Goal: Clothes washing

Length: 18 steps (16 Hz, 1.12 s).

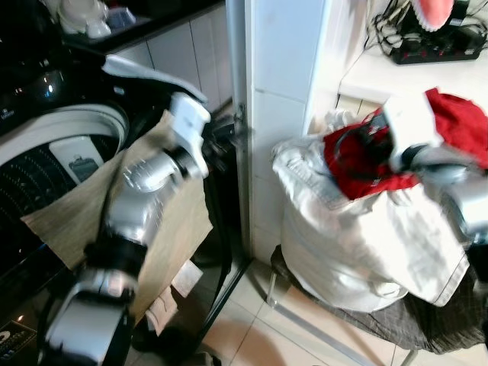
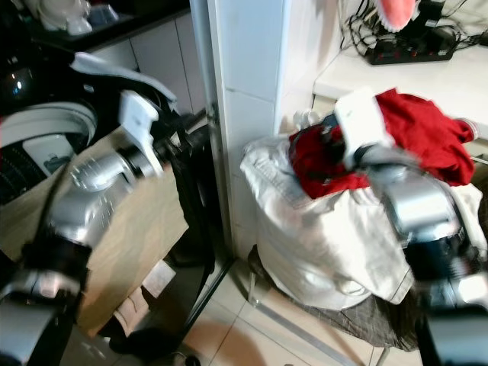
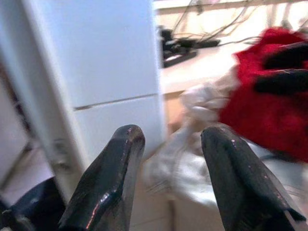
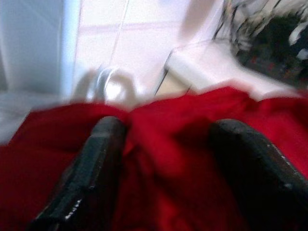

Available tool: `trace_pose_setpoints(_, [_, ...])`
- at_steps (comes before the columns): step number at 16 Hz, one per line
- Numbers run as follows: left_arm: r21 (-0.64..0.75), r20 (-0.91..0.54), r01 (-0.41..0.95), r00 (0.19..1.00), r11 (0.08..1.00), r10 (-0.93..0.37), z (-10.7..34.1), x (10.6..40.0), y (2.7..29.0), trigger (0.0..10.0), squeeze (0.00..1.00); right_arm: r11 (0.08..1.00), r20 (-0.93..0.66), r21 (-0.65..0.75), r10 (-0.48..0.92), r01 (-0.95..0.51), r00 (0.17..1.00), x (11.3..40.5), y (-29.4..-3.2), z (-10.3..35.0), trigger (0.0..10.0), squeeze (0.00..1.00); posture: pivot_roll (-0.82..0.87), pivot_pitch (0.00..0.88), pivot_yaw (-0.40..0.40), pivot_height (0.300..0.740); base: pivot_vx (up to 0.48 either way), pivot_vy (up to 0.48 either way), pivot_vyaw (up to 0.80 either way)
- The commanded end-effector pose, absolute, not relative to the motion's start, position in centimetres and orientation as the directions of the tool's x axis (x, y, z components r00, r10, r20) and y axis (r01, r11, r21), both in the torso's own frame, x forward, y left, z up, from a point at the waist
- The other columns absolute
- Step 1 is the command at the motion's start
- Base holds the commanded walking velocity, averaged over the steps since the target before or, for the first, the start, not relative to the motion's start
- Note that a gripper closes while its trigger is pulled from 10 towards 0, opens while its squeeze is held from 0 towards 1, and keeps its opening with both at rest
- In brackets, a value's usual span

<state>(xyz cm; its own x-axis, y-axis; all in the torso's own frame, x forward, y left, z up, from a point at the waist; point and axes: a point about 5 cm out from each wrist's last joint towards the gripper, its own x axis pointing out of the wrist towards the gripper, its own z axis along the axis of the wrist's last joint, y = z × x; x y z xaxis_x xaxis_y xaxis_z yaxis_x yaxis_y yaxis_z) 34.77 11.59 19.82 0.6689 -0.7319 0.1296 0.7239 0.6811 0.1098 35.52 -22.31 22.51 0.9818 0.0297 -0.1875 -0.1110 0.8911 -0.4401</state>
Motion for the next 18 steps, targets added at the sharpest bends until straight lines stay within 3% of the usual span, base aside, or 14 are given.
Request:
trace_pose_setpoints(1, [0.116, 0.165, 0.749, 0.633, 0.653, -0.756, 21.4, 34.2, 11.6, 10.0, 0.00, 0.875, -0.136, -0.474, 0.042, -0.102, 0.990, 36.1, -22.4, 23.7, 10.0, 1.00, -0.08, 0.000, 0.070, 0.740, 0.000, 0.000, 0.00])
trace_pose_setpoints(6, [0.088, 0.045, 0.814, 0.573, 0.575, -0.818, 20.9, 31.0, 10.5, 10.0, 0.00, 0.790, -0.135, -0.613, -0.057, -0.039, 0.989, 37.3, -24.4, 25.7, 10.0, 1.00, -0.07, 0.000, 0.069, 0.740, 0.000, 0.000, 0.00])
trace_pose_setpoints(8, [0.057, -0.043, 0.801, 0.598, 0.595, -0.800, 20.8, 30.8, 11.0, 10.0, 0.00, 0.777, -0.260, -0.616, -0.044, -0.131, 0.965, 36.0, -24.5, 26.0, 10.0, 1.00, -0.06, 0.000, 0.066, 0.740, 0.000, 0.000, 0.00])
trace_pose_setpoints(10, [0.027, -0.027, 0.808, 0.589, 0.589, -0.807, 21.6, 30.5, 11.0, 10.0, 0.00, 0.797, -0.338, -0.575, -0.023, -0.187, 0.941, 35.4, -24.6, 24.9, 10.0, 1.00, -0.07, 0.000, 0.072, 0.740, 0.000, 0.000, 0.00])
trace_pose_setpoints(11, [0.032, -0.016, 0.819, 0.574, 0.573, -0.819, 21.8, 30.3, 10.8, 10.0, 0.00, 0.803, -0.357, -0.569, -0.049, -0.176, 0.933, 35.6, -25.3, 23.7, 10.0, 0.00, -0.07, 0.000, 0.079, 0.740, 0.000, 0.000, 0.00])
trace_pose_setpoints(13, [0.043, -0.013, 0.838, 0.545, 0.544, -0.839, 21.9, 29.9, 10.3, 10.0, 0.00, 0.821, -0.401, -0.537, -0.049, -0.191, 0.915, 35.7, -25.8, 22.1, 10.0, 0.00, -0.07, 0.000, 0.079, 0.740, 0.000, 0.000, 0.00])
trace_pose_setpoints(14, [0.037, -0.020, 0.841, 0.540, 0.539, -0.841, 21.9, 29.8, 10.1, 10.0, 0.00, 0.827, -0.420, -0.528, -0.056, -0.194, 0.906, 35.5, -26.0, 21.7, 6.5, 0.00, -0.07, 0.000, 0.077, 0.740, 0.000, 0.000, 0.00])
trace_pose_setpoints(15, [0.034, -0.027, 0.839, 0.543, 0.543, -0.839, 21.9, 29.7, 10.0, 10.0, 0.00, 0.823, -0.439, -0.532, -0.065, -0.201, 0.896, 35.2, -26.2, 21.6, 1.8, 0.00, -0.07, 0.000, 0.075, 0.740, 0.000, 0.000, 0.00])
trace_pose_setpoints(16, [0.028, -0.026, 0.840, 0.543, 0.542, -0.840, 21.9, 29.6, 9.9, 10.0, 0.00, 0.816, -0.458, -0.538, -0.070, -0.213, 0.886, 35.0, -26.3, 21.4, 0.0, 0.00, -0.07, 0.000, 0.073, 0.740, 0.000, 0.000, 0.00])
trace_pose_setpoints(18, [0.024, -0.023, 0.841, 0.540, 0.540, -0.841, 22.0, 29.5, 9.7, 10.0, 0.00, 0.817, -0.464, -0.535, -0.070, -0.216, 0.883, 35.0, -26.4, 21.3, 0.0, 0.00, -0.07, 0.000, 0.072, 0.740, 0.000, 0.000, 0.00])
